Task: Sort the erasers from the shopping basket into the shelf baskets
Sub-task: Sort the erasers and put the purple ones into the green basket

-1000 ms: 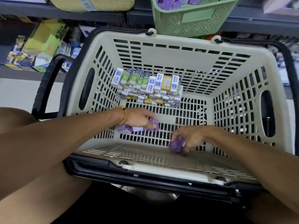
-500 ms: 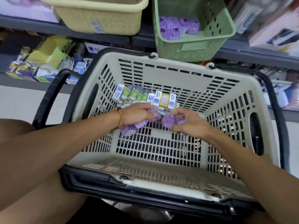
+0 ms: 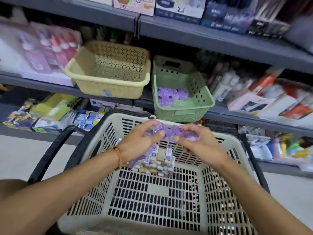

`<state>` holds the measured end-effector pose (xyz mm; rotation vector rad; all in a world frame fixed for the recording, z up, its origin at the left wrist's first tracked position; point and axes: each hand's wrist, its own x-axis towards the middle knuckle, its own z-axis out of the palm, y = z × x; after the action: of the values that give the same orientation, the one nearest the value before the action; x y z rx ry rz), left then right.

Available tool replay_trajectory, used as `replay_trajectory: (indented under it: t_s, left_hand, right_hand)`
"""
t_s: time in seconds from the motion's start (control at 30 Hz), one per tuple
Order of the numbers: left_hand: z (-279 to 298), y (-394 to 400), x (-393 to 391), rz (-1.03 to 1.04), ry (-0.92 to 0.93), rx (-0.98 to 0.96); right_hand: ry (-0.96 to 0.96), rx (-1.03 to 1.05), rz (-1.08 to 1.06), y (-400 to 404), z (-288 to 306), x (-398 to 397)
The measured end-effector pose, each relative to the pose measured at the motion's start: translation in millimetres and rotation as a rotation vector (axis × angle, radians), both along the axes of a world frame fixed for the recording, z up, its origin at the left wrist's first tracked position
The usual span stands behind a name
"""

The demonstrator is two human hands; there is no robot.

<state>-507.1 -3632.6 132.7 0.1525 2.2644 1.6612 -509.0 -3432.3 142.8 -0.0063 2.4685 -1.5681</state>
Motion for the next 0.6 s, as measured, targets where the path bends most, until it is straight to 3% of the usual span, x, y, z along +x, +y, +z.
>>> replay_trajectory:
  t_s: [0.17, 0.3, 0.5, 0.6]
  left_hand:
    - [31.7, -4.2, -25.5, 0.004, 0.099, 0.024]
    - [41.5, -15.5, -48.9, 0.017, 0.162, 0.072]
    - [37.3, -31.3, -73.7, 0.068, 0.153, 0.132]
    - [34.4, -36.4, -77.9, 0.08, 0.123, 0.175]
  right_hand:
    - [0.14, 0.102, 0.003, 5.2, 43.5, -37.5]
    - [0.282, 0.339, -0.007, 11.0, 60.5, -84.1]
    - [0.181, 0.882, 0.246, 12.1, 46.4, -151.3]
    - [0.122, 1.022, 0.307, 8.0, 32.2, -168.0]
